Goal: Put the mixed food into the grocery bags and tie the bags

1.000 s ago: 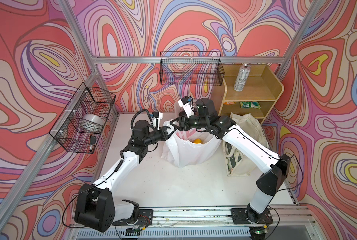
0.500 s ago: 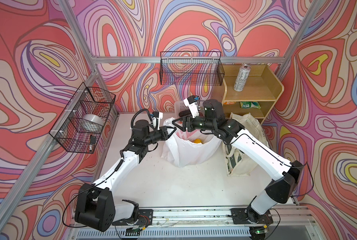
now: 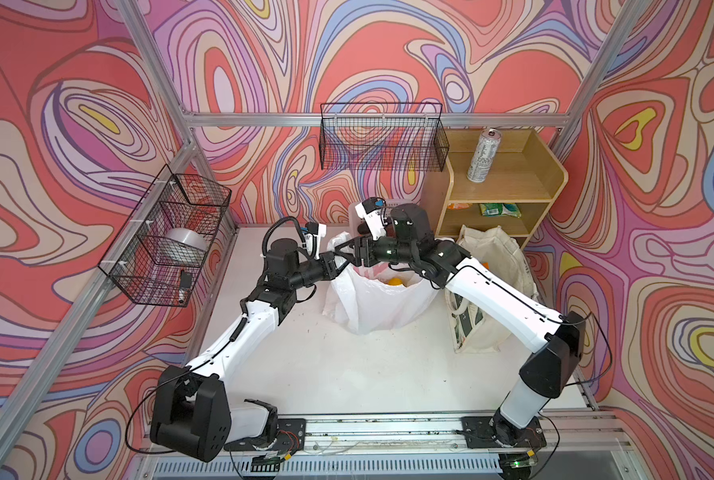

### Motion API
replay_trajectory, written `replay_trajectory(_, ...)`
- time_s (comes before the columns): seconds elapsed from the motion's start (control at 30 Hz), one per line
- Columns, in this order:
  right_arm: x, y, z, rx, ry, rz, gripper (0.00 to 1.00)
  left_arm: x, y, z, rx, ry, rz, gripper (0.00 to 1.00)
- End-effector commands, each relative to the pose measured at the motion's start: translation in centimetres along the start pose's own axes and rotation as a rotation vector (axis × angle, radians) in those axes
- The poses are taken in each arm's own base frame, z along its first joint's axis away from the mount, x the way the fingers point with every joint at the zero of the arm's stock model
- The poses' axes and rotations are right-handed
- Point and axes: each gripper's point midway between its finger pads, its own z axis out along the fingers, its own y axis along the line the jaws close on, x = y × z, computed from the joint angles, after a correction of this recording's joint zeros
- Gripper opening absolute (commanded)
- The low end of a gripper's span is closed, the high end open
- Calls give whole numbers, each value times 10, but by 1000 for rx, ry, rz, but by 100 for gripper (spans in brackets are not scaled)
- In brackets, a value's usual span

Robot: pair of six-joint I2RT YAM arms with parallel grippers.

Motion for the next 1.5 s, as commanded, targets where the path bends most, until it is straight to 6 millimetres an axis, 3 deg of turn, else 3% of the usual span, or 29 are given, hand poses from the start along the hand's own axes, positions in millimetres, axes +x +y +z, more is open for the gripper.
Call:
replay_trajectory(0.0,-17,12,0,-31,-39,-19,48,-6,-10,0,28,-3,33,0)
replay_trajectory(0.17,-30,17,-6,-24,-63,-39,24,-2,-7,1,24,3,28,0)
replay_trajectory(0.27,-37,16,-11,9,-81,-56,0,0,-5,3,30,13,27,0)
replay_trajectory(0.3,-40,15,-12,23,-87,-63,0,1,-6,3,38,17,32,0)
replay_trajectory(0.33,-43,16,-16,30,-95,-71,0,2,-7,3,44,22,41,7)
replay_trajectory(0.4,-53,21,-25,41,-117,-94,0,4,-9,1,52,22,64,37)
replay_trajectory(0.47,-63,27,-35,45,-132,-118,0,8,-11,-5,48,21,93,57)
replay_trajectory(0.57,-73,42,-48,26,-133,-164,0,15,-15,-21,32,18,153,77)
replay_trajectory(0.7,-72,56,-63,2,-77,-241,0,20,-25,-46,-22,24,268,89)
replay_trajectory(0.8,-54,49,-52,1,12,-280,0,17,-38,-60,-43,19,350,94)
replay_trajectory(0.93,-41,44,-48,-16,75,-323,0,5,-49,-65,-60,22,424,96)
replay_trajectory(1.2,-59,48,-59,-97,61,-330,0,-25,-65,-59,-60,9,504,97)
replay_trajectory(1.47,-56,51,-56,-137,78,-330,0,-51,-65,-42,-64,1,563,97)
